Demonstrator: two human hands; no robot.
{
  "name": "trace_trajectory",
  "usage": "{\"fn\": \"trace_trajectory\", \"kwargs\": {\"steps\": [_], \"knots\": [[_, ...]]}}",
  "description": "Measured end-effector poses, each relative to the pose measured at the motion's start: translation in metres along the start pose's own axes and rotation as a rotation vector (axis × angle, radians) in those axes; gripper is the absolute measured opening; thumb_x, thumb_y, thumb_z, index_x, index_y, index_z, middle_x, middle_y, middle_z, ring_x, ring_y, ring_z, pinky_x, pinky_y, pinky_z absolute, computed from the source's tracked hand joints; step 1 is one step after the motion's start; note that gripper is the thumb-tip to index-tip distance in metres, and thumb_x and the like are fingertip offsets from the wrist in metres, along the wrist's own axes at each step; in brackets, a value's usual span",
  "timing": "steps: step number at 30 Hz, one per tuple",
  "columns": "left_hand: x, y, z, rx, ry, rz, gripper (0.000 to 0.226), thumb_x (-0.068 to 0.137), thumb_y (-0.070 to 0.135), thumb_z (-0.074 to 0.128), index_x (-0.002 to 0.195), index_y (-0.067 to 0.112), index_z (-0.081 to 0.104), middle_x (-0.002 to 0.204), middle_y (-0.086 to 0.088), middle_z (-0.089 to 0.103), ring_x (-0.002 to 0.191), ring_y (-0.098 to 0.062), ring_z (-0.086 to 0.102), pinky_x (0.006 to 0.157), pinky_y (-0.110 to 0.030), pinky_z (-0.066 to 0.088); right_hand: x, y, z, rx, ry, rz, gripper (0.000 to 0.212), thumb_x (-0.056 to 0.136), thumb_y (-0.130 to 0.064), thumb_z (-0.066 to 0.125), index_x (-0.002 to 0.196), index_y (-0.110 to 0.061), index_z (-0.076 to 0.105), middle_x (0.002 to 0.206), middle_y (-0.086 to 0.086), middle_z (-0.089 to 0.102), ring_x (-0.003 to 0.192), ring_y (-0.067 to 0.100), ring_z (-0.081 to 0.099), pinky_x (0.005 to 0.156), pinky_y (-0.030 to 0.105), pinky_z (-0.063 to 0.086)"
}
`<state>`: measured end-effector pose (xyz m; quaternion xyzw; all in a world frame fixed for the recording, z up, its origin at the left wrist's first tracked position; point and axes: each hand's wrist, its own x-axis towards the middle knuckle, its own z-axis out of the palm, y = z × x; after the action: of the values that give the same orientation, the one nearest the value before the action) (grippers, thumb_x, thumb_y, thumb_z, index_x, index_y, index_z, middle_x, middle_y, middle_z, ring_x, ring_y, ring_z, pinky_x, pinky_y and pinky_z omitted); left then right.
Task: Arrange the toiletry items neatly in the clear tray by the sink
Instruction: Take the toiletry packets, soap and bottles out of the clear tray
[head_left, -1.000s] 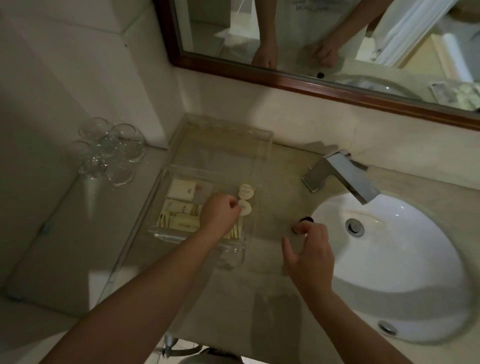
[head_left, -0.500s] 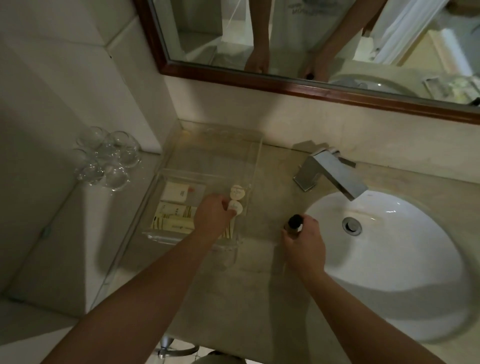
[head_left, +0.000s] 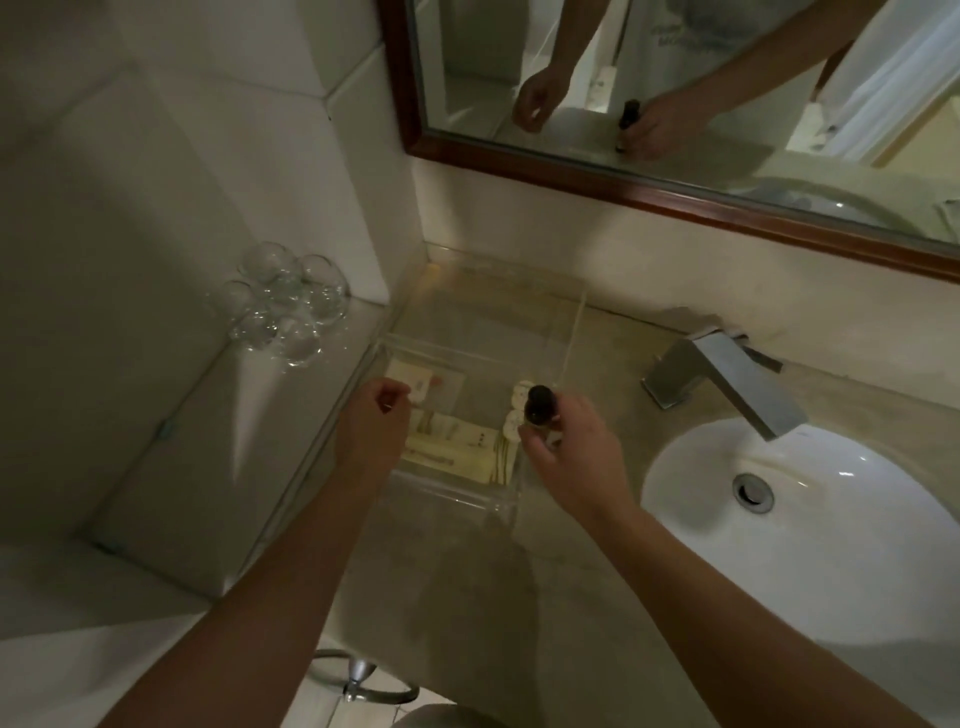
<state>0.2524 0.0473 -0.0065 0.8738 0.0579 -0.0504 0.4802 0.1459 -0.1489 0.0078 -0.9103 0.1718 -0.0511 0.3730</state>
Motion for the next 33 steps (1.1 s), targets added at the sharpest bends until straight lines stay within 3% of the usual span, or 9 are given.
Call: {"fn": "trace_trajectory", "kwargs": {"steps": [2, 5, 9, 13, 19, 33], "knots": [[-0.001, -0.005, -0.012, 0.011, -0.004, 0.011, 0.014, 0.084, 0.007, 0.059, 0.087, 0.019, 0.065, 0.07, 0.008, 0.06, 0.063, -0.006, 0.055, 0.051, -0.006, 0.038, 0.01, -0.007, 0.011, -0.094, -0.103, -0.019, 0.034, 0.087, -0.035, 0.064, 0.118, -0.021, 0.058, 0.113, -0.003, 0.057, 0.095, 0.019, 0.061, 0.081, 0.036, 0.052], [-0.003, -0.012, -0.019, 0.059, -0.033, 0.049, 0.018, 0.084, 0.007, 0.059, 0.085, 0.025, 0.063, 0.07, 0.013, 0.057, 0.062, -0.001, 0.053, 0.054, -0.01, 0.038, 0.021, -0.016, 0.023, -0.246, -0.209, -0.045, 0.034, 0.087, -0.036, 0.063, 0.118, -0.022, 0.058, 0.113, -0.001, 0.056, 0.09, 0.022, 0.061, 0.071, 0.034, 0.05], [-0.001, -0.015, -0.013, 0.145, -0.136, 0.113, 0.018, 0.081, 0.011, 0.062, 0.091, 0.025, 0.063, 0.083, 0.008, 0.058, 0.071, -0.007, 0.056, 0.066, -0.023, 0.045, 0.037, -0.027, 0.038, -0.425, -0.191, -0.157, 0.033, 0.086, -0.033, 0.06, 0.117, -0.024, 0.06, 0.107, -0.002, 0.06, 0.091, 0.019, 0.059, 0.066, 0.029, 0.043], [-0.001, -0.012, 0.003, 0.321, -0.272, 0.173, 0.03, 0.08, 0.025, 0.069, 0.109, 0.024, 0.062, 0.101, 0.006, 0.057, 0.086, -0.013, 0.057, 0.074, -0.029, 0.047, 0.048, -0.034, 0.052, -0.532, -0.2, -0.166, 0.035, 0.081, -0.027, 0.062, 0.115, -0.021, 0.055, 0.102, 0.002, 0.064, 0.093, 0.025, 0.061, 0.067, 0.032, 0.041], [0.001, -0.012, 0.016, 0.455, -0.268, 0.312, 0.031, 0.084, 0.023, 0.06, 0.114, 0.023, 0.058, 0.108, 0.0, 0.057, 0.095, -0.019, 0.056, 0.072, -0.036, 0.05, 0.062, -0.033, 0.069, -0.648, -0.241, -0.184, 0.02, 0.08, -0.027, 0.062, 0.097, -0.018, 0.057, 0.099, 0.005, 0.066, 0.093, 0.03, 0.063, 0.069, 0.033, 0.041], [-0.001, -0.025, 0.029, 0.538, -0.304, 0.404, 0.042, 0.086, 0.02, 0.054, 0.127, 0.026, 0.056, 0.129, 0.005, 0.056, 0.114, -0.022, 0.049, 0.093, -0.038, 0.045, 0.062, -0.025, 0.08, -0.729, -0.182, -0.182, 0.023, 0.087, -0.031, 0.052, 0.1, -0.017, 0.063, 0.099, 0.007, 0.068, 0.095, 0.03, 0.06, 0.075, 0.035, 0.044]]}}
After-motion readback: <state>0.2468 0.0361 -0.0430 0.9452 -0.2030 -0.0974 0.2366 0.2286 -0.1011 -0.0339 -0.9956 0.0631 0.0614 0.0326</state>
